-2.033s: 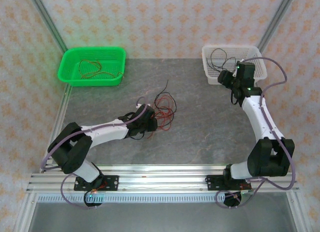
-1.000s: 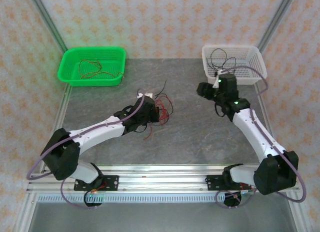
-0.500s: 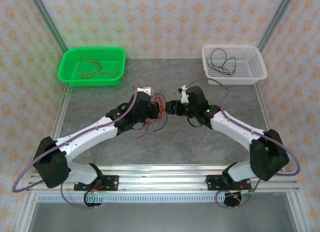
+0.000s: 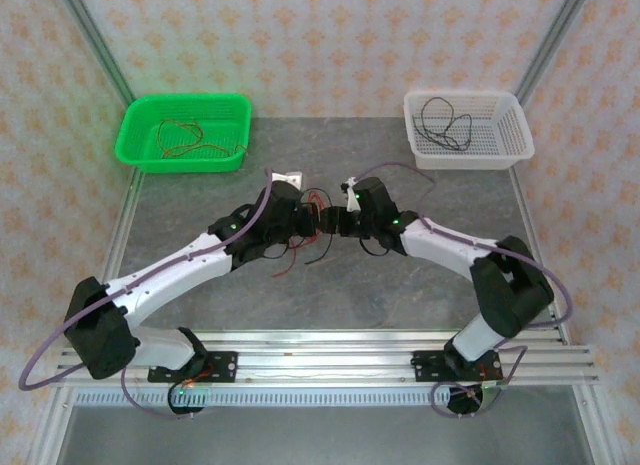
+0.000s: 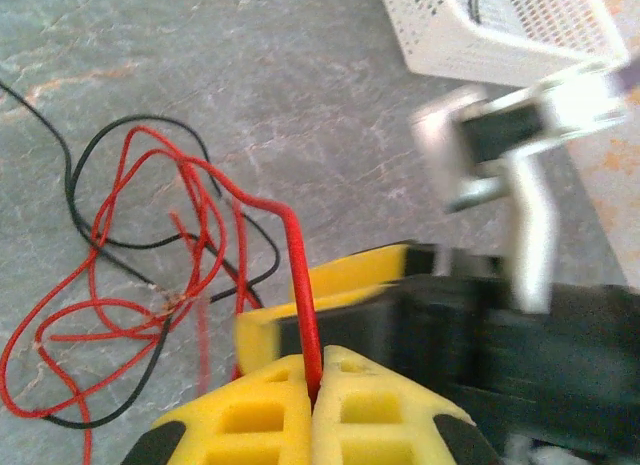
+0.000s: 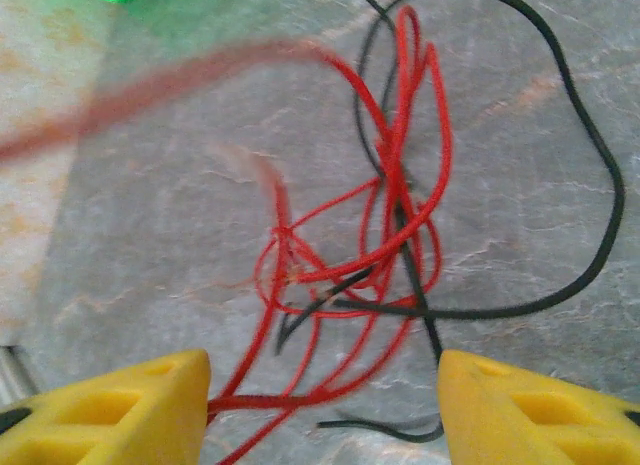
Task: Untangle the cables
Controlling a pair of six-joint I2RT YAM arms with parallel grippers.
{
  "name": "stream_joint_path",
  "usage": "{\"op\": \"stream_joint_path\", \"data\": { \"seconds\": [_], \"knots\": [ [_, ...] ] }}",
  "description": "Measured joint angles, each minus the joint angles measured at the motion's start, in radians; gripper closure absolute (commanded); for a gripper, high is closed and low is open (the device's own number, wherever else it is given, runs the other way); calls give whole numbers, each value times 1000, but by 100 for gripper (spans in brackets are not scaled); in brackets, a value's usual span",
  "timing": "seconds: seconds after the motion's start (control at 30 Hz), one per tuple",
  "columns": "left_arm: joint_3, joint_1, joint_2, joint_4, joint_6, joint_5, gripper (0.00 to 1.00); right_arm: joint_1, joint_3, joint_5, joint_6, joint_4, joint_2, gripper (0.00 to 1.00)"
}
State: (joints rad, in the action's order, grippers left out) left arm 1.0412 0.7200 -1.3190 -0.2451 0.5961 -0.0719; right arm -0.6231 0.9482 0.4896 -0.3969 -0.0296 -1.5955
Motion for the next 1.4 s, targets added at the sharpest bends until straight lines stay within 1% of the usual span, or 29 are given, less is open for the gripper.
{"op": "stream_joint_path", "data": {
  "seconds": [0.2,0.37,0.57,0.77,1.13,1.4],
  "knots": [
    [40,0,43,-6,-19,-1,99,0,66,-48,-11,-16,-172,43],
    [77,0,57,-34,-32,4,99,0,69,-85,-23,-24,-235,44],
    [142,0,57,-86,-59,23,99,-1,69,-152,-27,-25,-245,44],
    [257,0,58,-146,-100,54,99,-1,64,-201,-30,-40,-269,44],
    [492,0,67,-258,-182,144,99,-6,60,-221,-31,-48,-270,44],
    [713,0,31,-331,-255,219,99,-8,44,-228,-34,-76,-270,45]
  ]
}}
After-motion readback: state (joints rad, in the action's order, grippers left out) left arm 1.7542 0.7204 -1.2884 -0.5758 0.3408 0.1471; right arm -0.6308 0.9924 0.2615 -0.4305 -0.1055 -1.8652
